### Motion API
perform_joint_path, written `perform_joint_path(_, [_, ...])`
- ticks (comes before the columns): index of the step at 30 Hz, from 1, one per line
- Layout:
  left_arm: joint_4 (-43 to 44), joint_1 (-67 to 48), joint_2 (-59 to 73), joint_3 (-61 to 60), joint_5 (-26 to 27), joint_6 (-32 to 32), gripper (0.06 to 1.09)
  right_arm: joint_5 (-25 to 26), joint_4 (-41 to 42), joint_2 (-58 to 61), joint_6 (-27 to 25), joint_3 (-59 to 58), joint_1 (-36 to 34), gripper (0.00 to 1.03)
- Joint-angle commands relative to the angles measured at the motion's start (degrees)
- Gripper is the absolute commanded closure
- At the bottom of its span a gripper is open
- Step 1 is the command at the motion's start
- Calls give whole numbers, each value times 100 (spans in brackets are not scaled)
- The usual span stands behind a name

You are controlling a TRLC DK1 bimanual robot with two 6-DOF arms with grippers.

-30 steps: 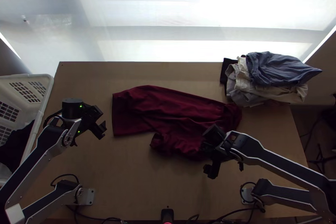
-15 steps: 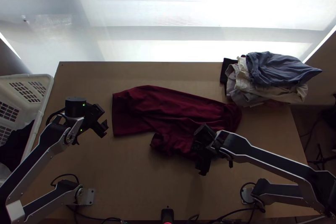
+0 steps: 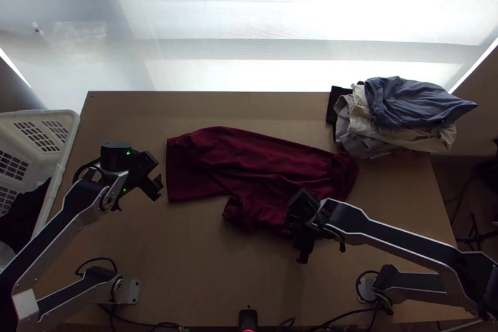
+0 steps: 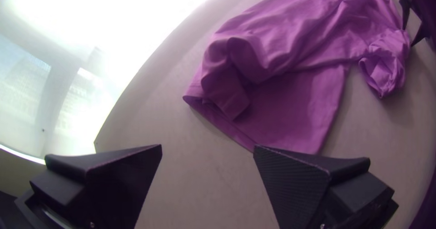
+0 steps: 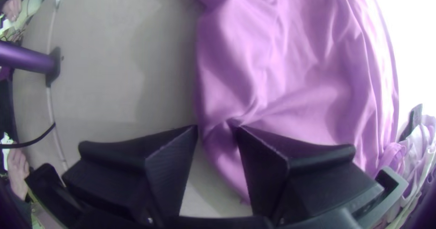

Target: Fold the t-shirt

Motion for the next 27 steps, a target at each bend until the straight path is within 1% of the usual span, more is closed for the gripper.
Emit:
perform_joint_path(1, [445,-175,546,324,-57,61,11,16,26,-232,17,-19,95,74])
perform_joint_path(2, [480,-245,677,412,-48,105,11,16,26,-303,9,-10,95,74])
perform_joint_path(4, [507,-483,906,544,-48,237,11,16,26,-426,9,34,95,83])
perform_joint_path(6, [832,-711,1082,474,-39,650,11,16,26,-487,17,69,113,88])
perform_joint_path(8, [1333,-825,1337,412,-39,1089,11,16,17,-496,97,96,139,88])
perform_joint_path(10, [1517,-887,1644,474,13,1450,11,16,-1,-496,123,96,148,88])
perform_joint_path(11, [1649,-896,1776,474,119,1731,11,8,-18,-496,132,96,148,88])
perform_joint_path(14, [2625,-878,2136,245,154,2671,11,16,-71,-505,123,96,131,88])
perform_joint_path(17, [2845,-720,2497,377,409,3181,11,16,-106,-514,123,113,113,88])
perform_joint_path(21, [2915,-544,2857,658,426,3427,11,16,-141,-505,132,175,51,88])
perform_joint_path(27, [2818,-368,3147,1019,418,3453,11,16,-159,-505,132,192,-28,88])
